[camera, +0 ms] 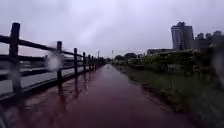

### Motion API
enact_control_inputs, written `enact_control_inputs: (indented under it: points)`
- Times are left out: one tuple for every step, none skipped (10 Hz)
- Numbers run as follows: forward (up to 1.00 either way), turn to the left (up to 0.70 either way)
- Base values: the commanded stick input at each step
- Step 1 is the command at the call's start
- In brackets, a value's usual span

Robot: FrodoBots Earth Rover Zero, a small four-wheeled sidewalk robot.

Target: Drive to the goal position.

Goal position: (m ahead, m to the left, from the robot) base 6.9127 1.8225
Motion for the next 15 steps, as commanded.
enact_control_inputs:
  points:
    - [1.0, 0.01]
    - [1.0, 0.01]
    - [1.0, 0.01]
    - [1.0, 0.01]
    - [1.0, 0.01]
    - [1.0, 0.05]
    - [1.0, 0.14]
    - [1.0, 0.22]
    - [1.0, 0.06]
    - [1.0, 0.01]
    - [1.0, 0.01]
    - [1.0, 0.01]
    - [1.0, 0.01]
    - [1.0, 0.01]
    - [1.0, 0.01]
